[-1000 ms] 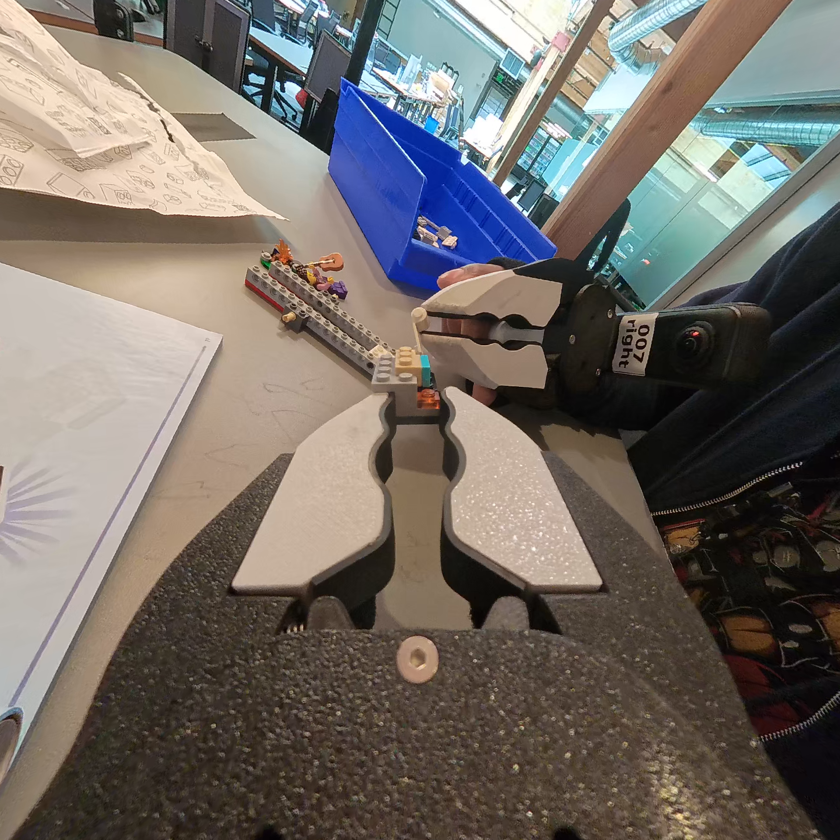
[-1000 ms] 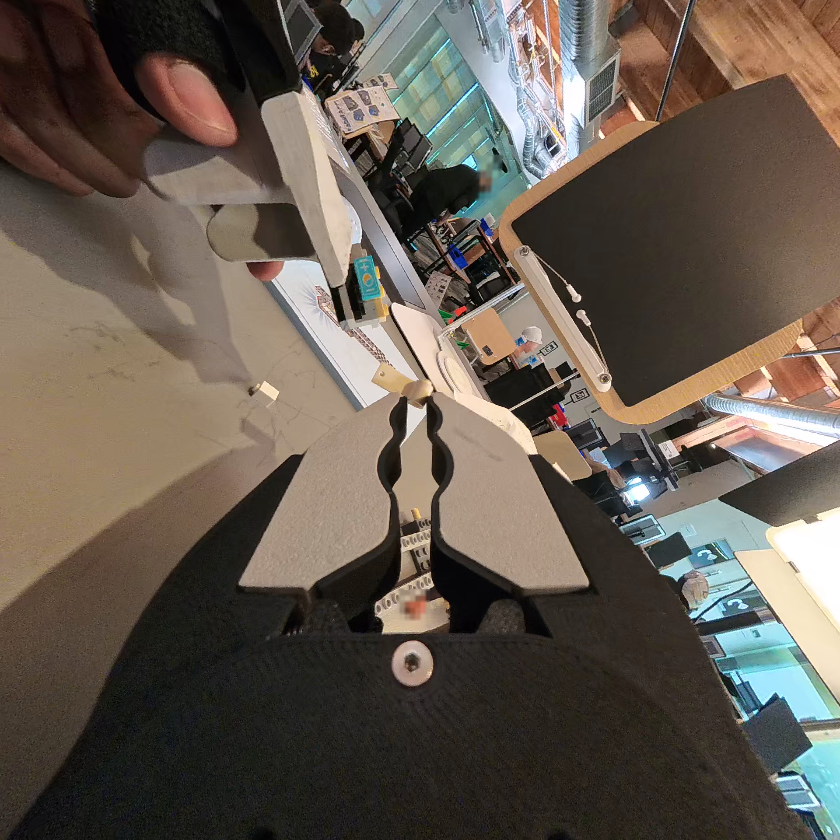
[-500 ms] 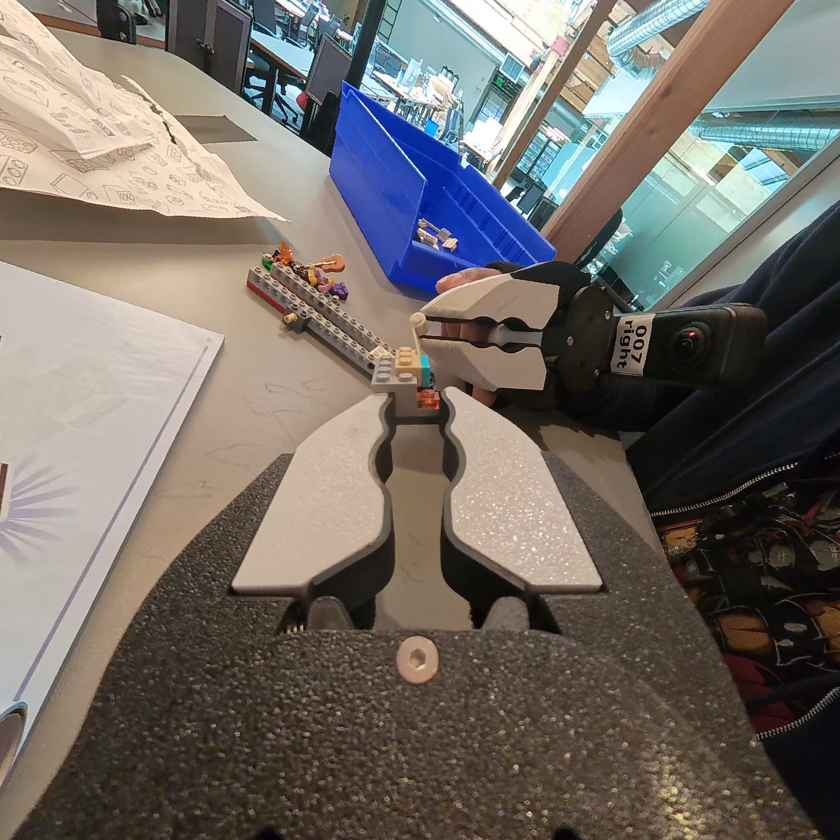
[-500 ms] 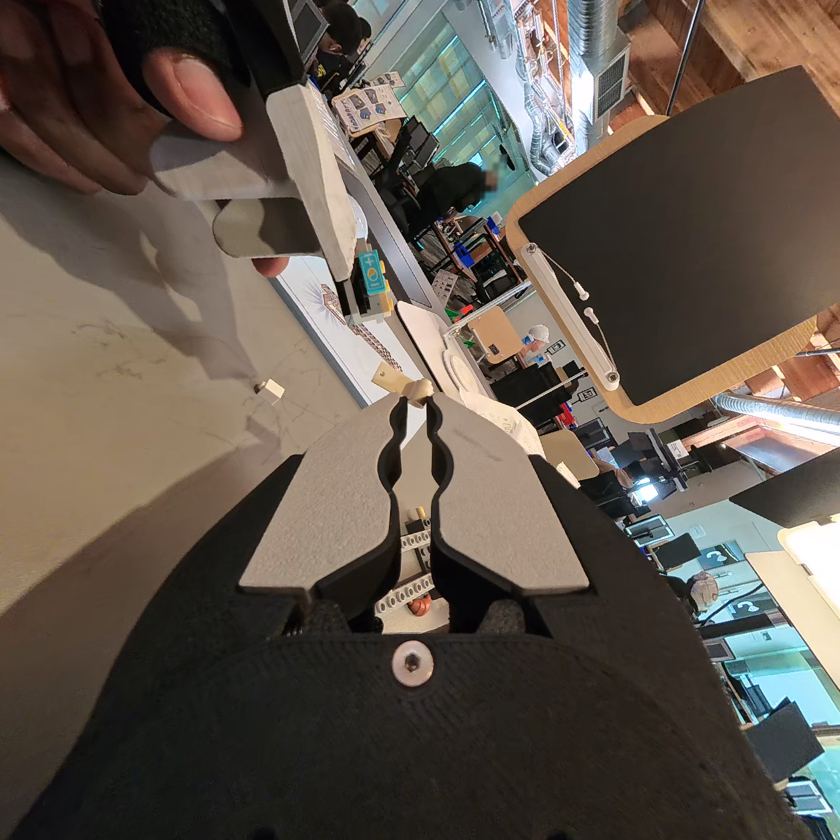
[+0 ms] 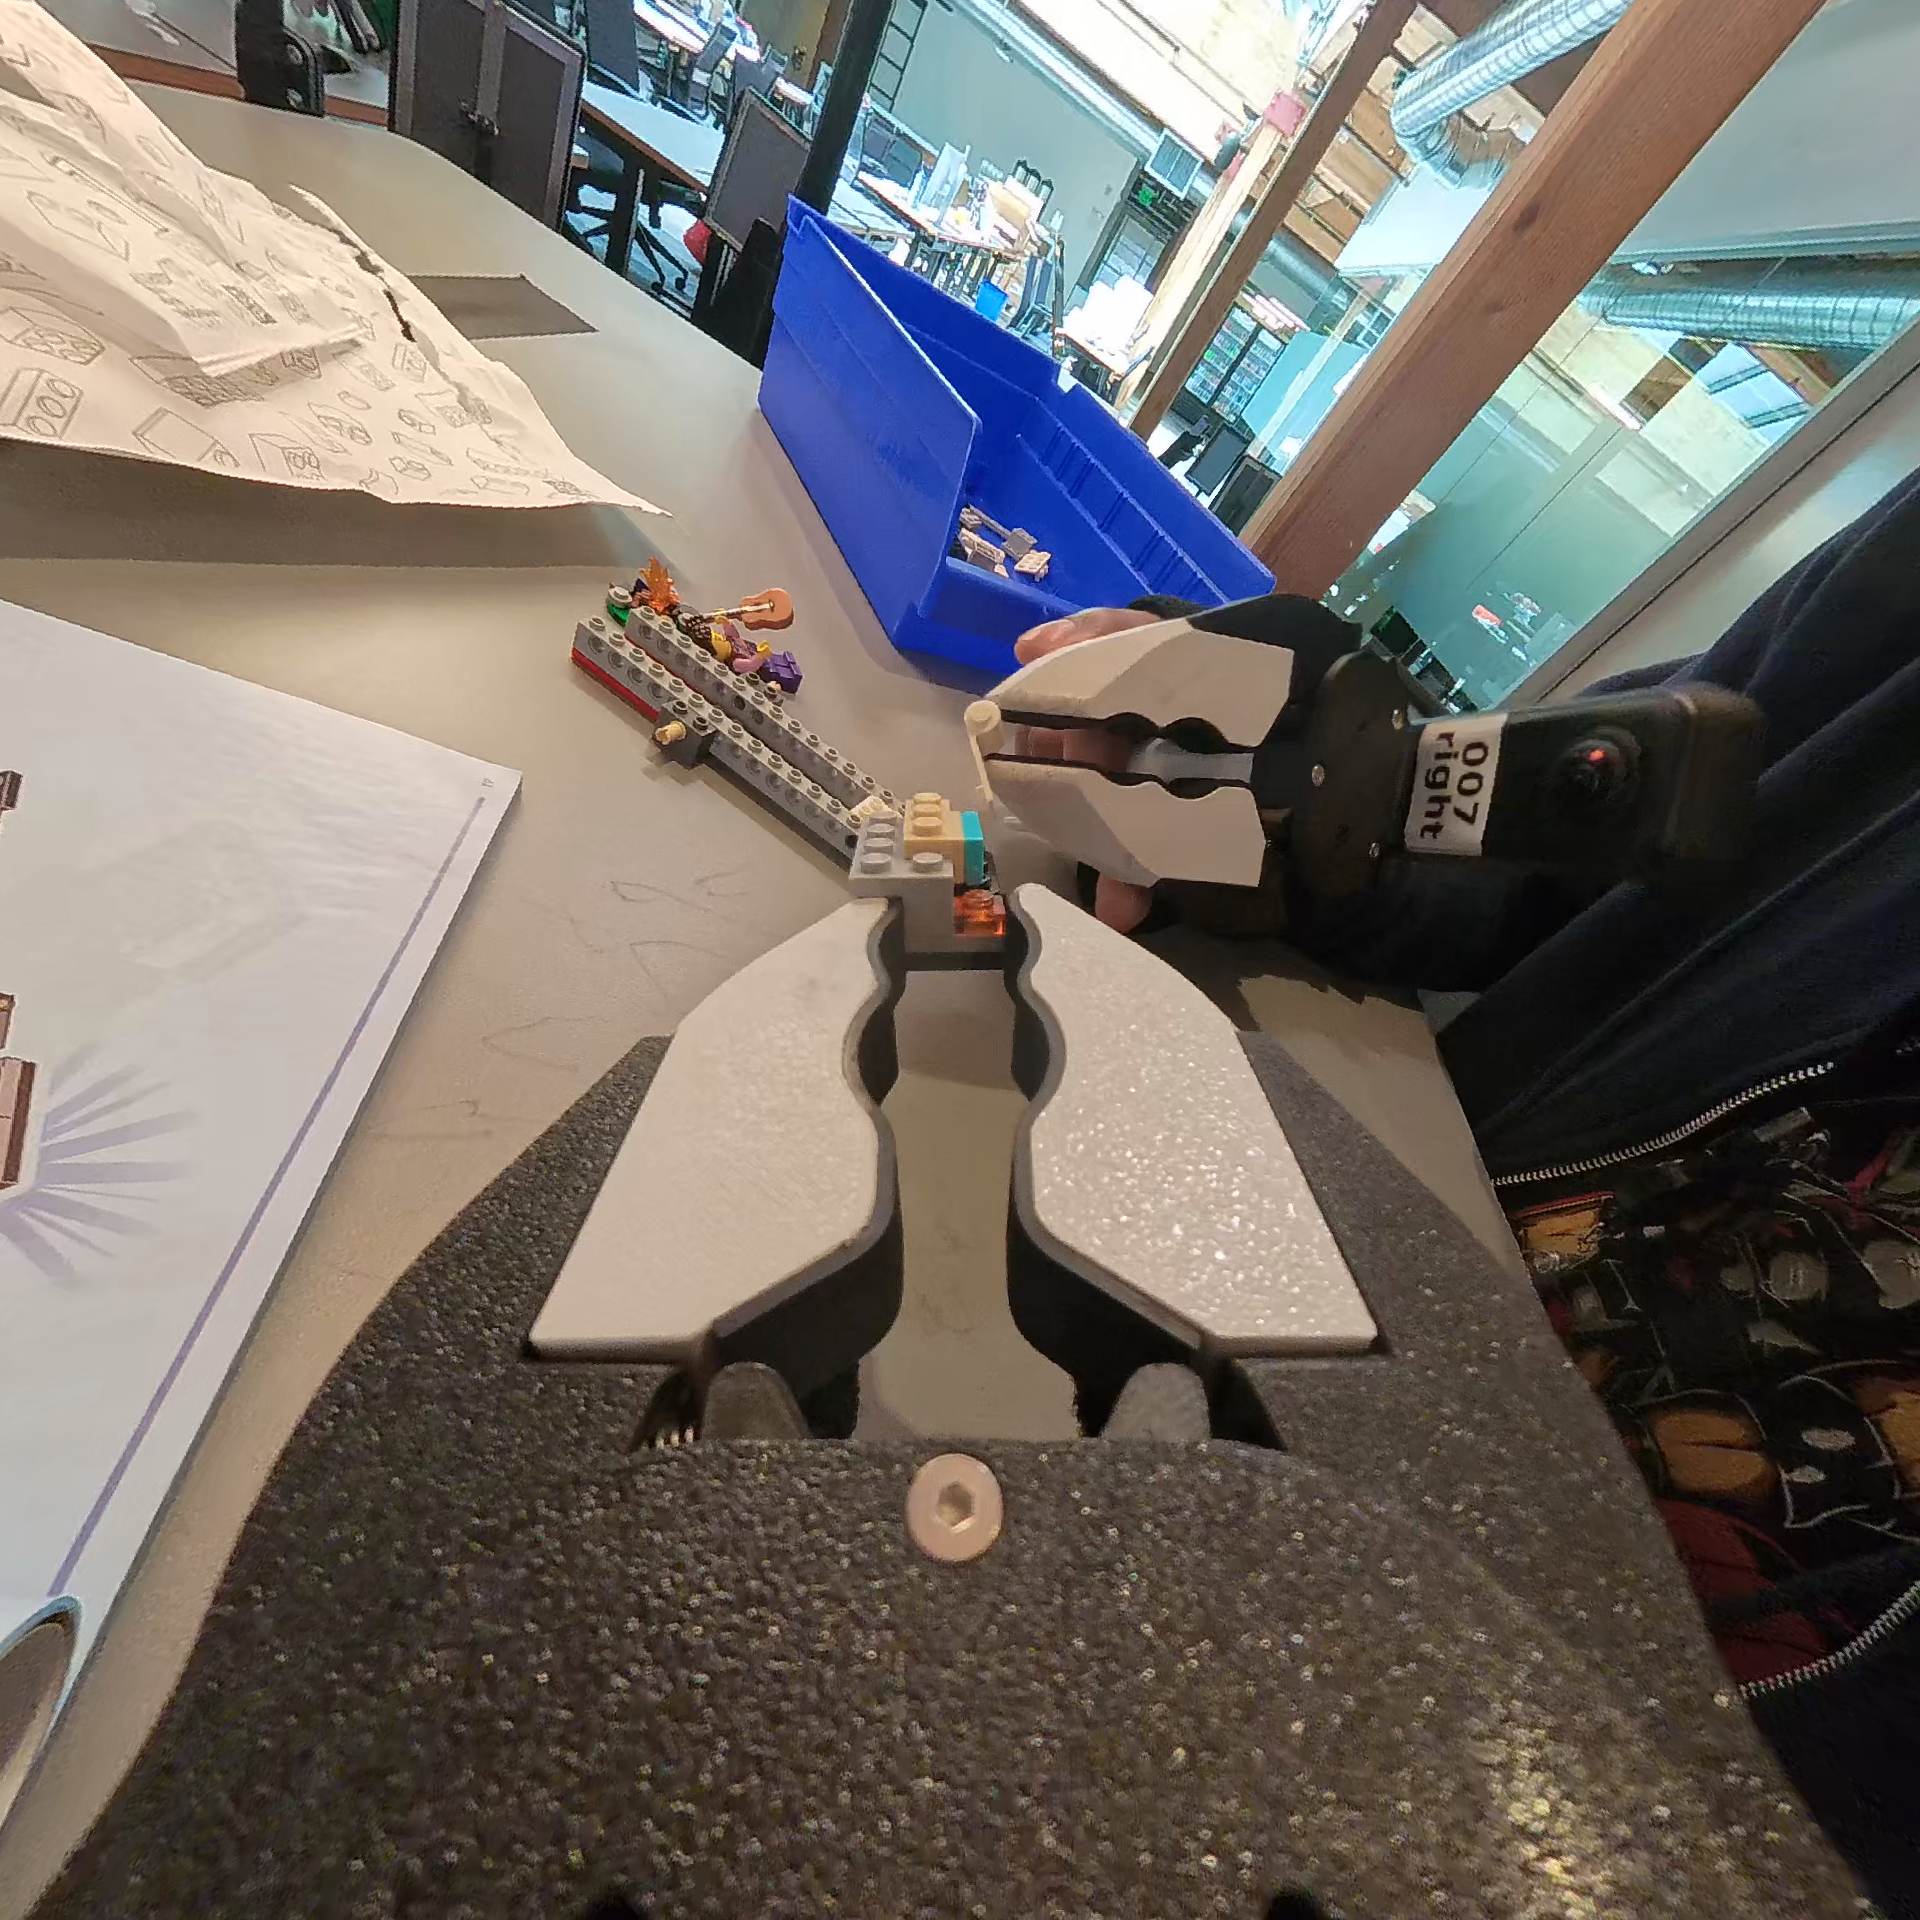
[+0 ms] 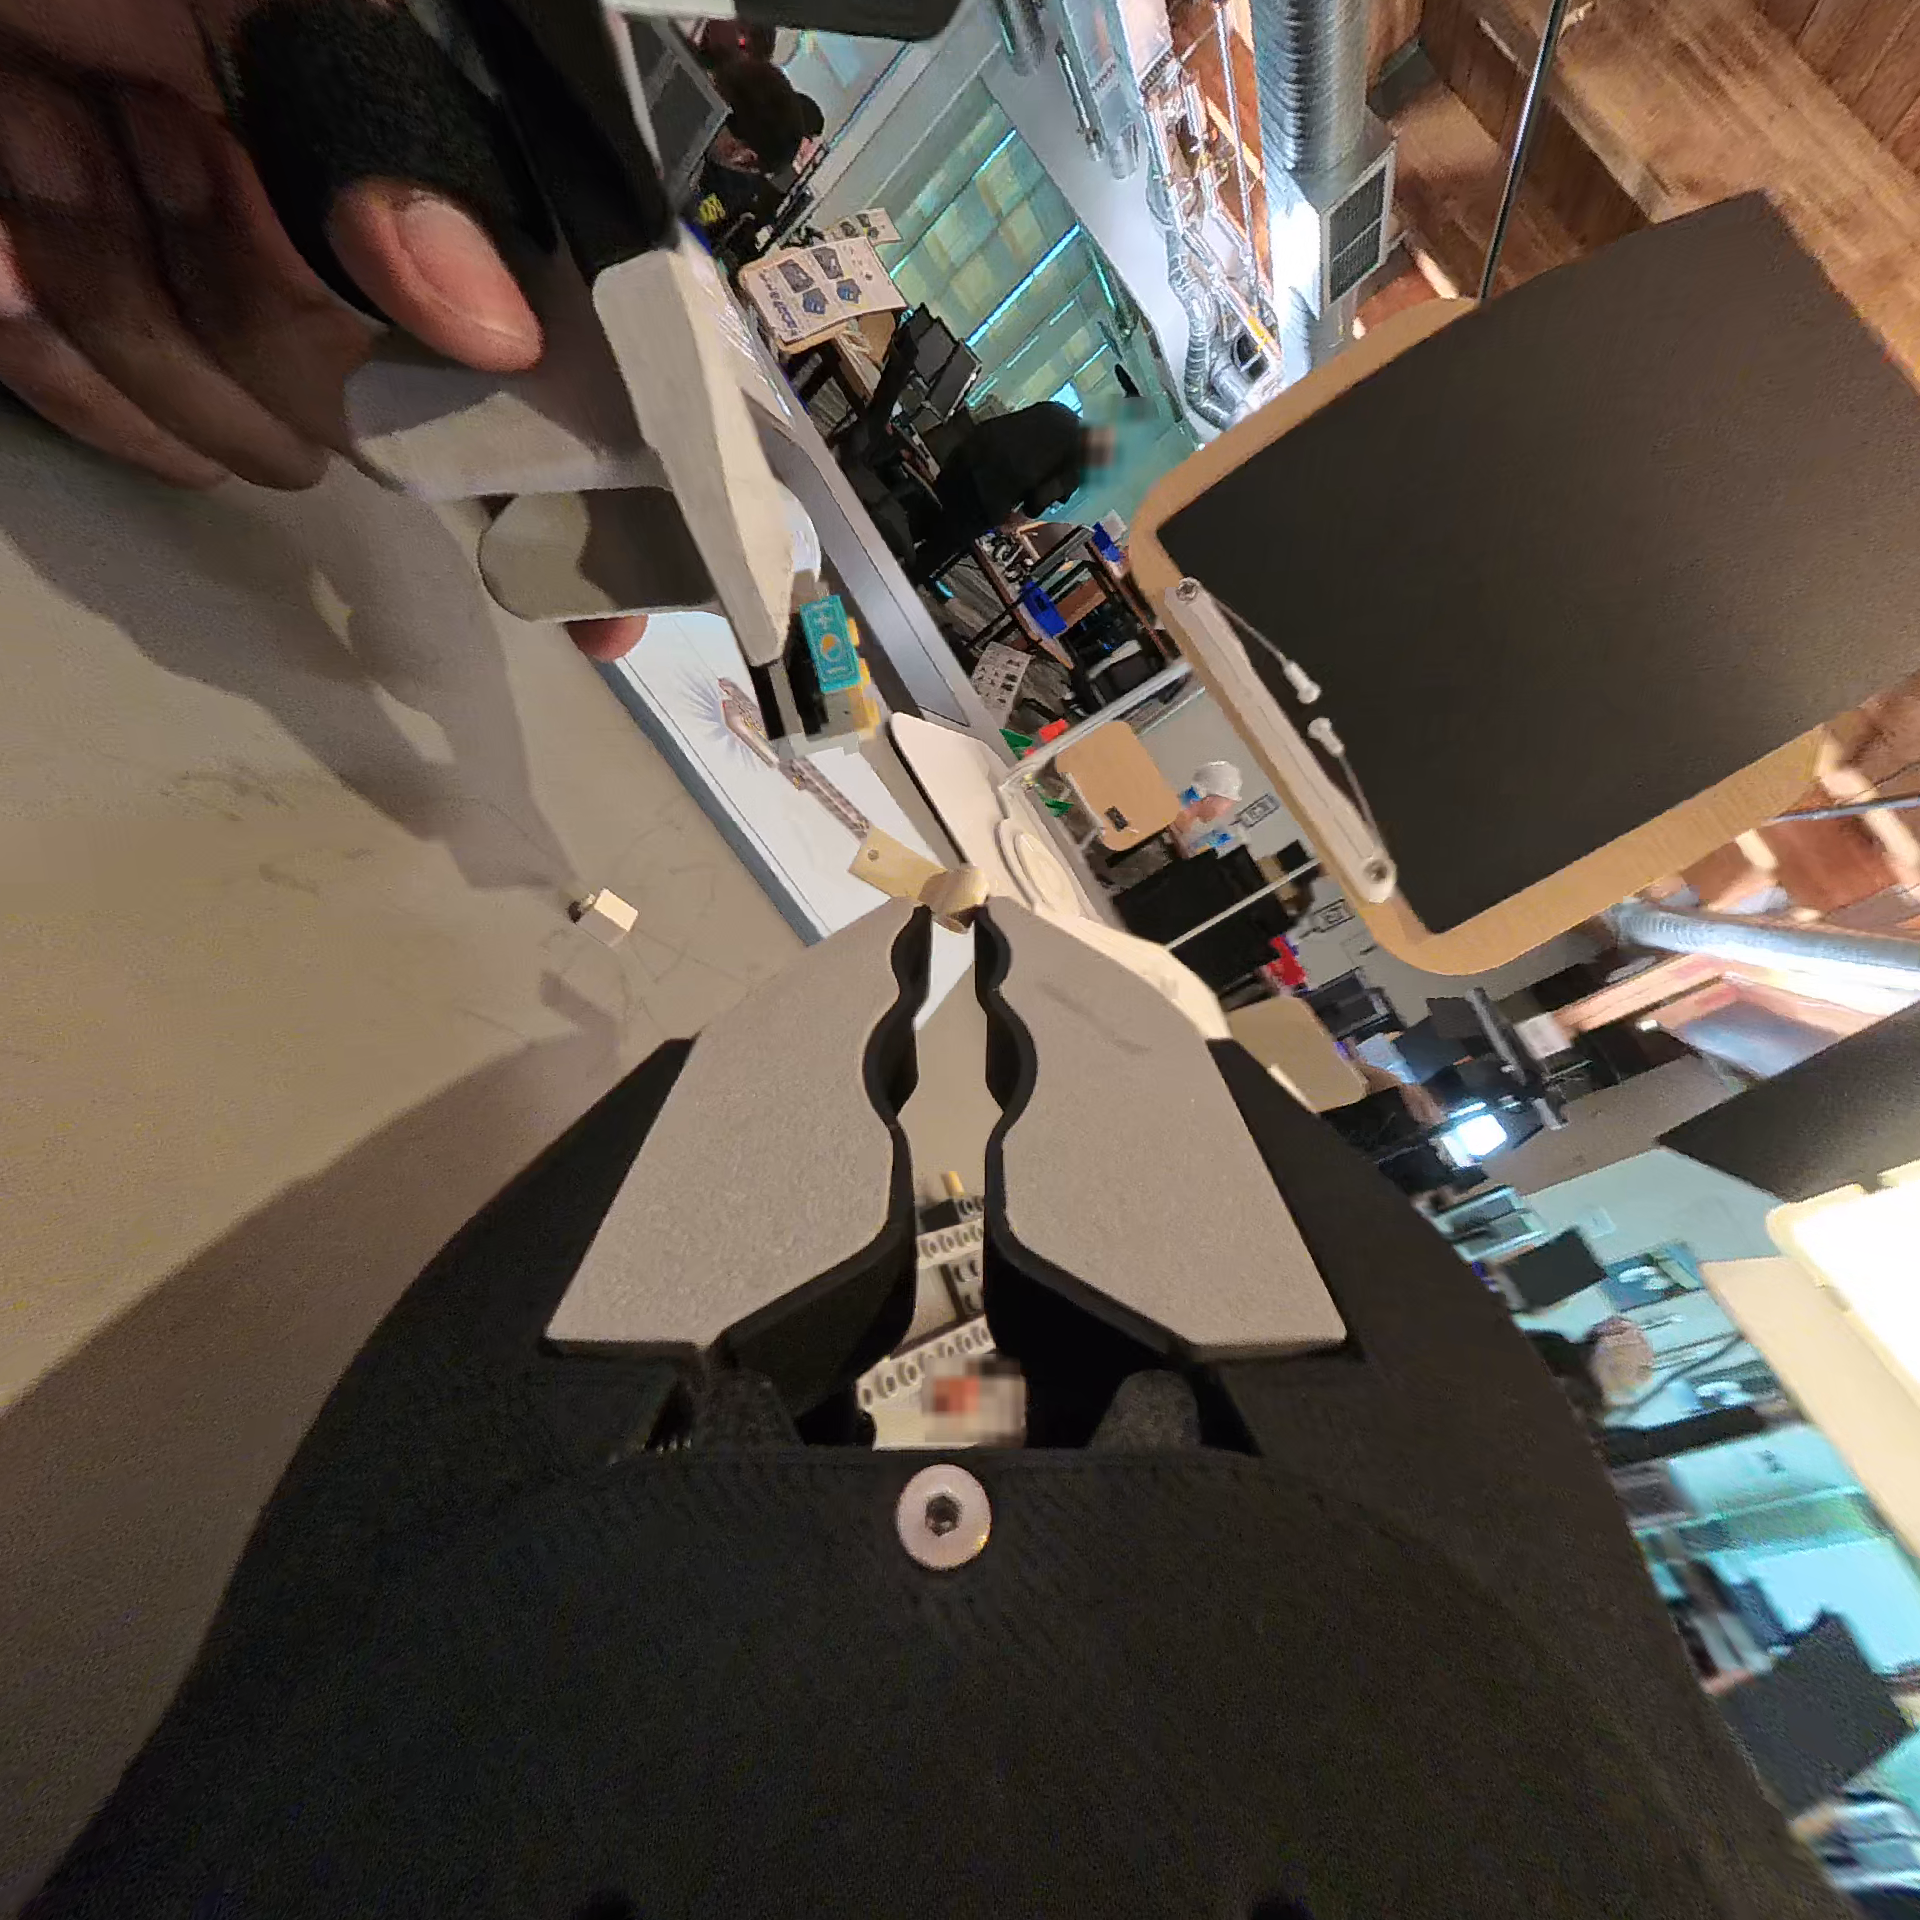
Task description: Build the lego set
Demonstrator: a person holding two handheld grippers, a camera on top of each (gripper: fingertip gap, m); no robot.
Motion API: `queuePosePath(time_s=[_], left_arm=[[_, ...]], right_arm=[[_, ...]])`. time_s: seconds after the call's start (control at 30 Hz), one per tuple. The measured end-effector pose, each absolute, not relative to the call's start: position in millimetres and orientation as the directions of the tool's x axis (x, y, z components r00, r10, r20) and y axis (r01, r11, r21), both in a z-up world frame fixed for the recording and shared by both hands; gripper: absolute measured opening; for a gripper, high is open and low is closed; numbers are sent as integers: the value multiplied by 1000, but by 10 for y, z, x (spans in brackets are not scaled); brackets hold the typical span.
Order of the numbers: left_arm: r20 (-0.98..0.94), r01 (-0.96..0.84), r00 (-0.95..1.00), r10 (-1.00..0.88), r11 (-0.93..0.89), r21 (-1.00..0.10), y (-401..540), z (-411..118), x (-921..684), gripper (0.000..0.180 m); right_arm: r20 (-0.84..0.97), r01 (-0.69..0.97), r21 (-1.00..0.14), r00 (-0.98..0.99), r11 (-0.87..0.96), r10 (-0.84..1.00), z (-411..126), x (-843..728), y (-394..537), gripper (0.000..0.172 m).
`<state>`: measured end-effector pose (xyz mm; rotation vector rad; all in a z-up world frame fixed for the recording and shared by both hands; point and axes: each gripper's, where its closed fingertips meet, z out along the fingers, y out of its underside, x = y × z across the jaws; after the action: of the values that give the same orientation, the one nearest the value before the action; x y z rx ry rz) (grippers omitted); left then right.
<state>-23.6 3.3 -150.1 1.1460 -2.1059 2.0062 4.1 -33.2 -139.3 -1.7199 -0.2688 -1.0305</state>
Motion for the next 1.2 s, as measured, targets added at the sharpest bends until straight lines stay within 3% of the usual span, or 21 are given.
queuePosePath(time_s=[0.27, 0.37, 0.43, 0.5, 0.57, 0.8, 0.97, 1.07, 1.2], left_arm=[[497, -496, -723, -480, -140, -857, 69, -1451, -196, 17], [512, -494, -715, -477, -173, -852, 97, -1419, -171, 17], [526, -494, -708, -471, -201, -846, 119, -1398, -152, 17], [539, -495, -698, -471, -226, -839, 146, -1392, -127, 17], [553, -499, -686, -473, -247, -830, 177, -1392, -103, 17], [571, -501, -668, -477, -279, -819, 275, -1365, -89, 17], [571, -507, -662, -486, -270, -818, 272, -1389, -77, 17], [575, -510, -658, -486, -274, -816, 267, -1393, -68, 17], [569, -507, -658, -494, -268, -819, 264, -1396, -69, 17]], right_arm=[[419, 290, -875, 854, -388, -307, -1503, 207, -341, 7], [79, -41, -920, 955, -391, -286, -1620, 210, -268, 7], [-247, -326, -892, 932, -313, -265, -1580, 206, -206, 6], [-531, -575, -790, 815, -211, -233, -1487, 271, -163, 0], [-651, -684, -715, 726, -145, -221, -1430, 387, -151, 0], [-540, -616, -762, 774, -197, -329, -1548, 553, -242, 0], [-213, -366, -835, 904, -411, -371, -1615, 753, -112, 5], [-60, -245, -772, 947, -586, -316, -1721, 896, 134, 14], [-2, -194, -664, 966, -723, -258, -1966, 958, 440, 15]])
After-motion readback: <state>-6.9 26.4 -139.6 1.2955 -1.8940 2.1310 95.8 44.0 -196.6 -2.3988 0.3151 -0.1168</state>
